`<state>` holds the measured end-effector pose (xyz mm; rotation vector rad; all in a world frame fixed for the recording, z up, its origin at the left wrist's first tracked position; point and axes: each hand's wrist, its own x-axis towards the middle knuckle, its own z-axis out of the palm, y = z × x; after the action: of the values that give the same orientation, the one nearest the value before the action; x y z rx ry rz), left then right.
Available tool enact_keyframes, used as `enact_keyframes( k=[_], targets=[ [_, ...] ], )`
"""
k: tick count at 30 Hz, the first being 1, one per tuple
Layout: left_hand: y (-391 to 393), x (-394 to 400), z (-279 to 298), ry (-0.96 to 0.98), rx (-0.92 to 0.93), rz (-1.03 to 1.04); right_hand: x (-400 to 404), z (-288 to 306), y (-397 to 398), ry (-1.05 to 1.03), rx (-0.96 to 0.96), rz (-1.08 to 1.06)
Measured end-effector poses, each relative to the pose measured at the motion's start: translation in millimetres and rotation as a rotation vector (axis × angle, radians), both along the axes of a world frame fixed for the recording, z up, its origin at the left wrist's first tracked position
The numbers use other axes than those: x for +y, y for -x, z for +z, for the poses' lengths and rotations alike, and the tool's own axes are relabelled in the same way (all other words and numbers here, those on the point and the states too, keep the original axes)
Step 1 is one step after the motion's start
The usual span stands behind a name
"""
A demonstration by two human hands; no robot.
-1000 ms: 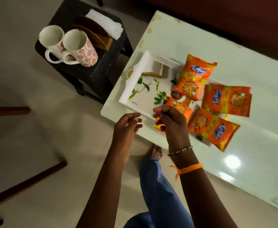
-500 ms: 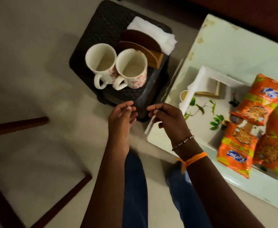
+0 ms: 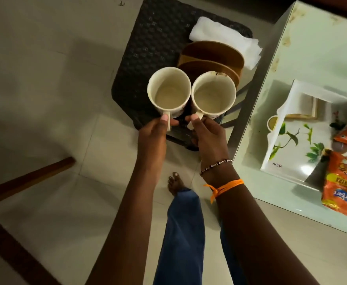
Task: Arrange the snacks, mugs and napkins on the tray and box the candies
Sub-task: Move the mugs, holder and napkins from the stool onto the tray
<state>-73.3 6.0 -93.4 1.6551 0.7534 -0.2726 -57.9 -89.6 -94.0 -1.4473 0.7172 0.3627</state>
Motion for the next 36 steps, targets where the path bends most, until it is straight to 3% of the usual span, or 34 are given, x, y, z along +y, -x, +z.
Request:
enact_keyframes(
  k=[11,17,24,36],
  targets=[
    [36.3,-29.5,-5.7,-0.118,-0.066,-0.117,-52.8,1.1,56.3,0.141,-0.162,-0.124],
    [67.0,-97.1,8.3,-0.023,-0.049,-0.226,-132.8,8.5,97.8,0.290,-0.194,-0.121],
    [86.5,-189.7,12.8,-0.039,0.024,-0.409,-222.3,1.3,127.4,0.545,-0.165,-0.081],
    [91.2,-250.6,-28.1,-0.040,0.052,-0.344,-284.5,-29.5,135.7,0.530,-0.188,0.011]
  ],
)
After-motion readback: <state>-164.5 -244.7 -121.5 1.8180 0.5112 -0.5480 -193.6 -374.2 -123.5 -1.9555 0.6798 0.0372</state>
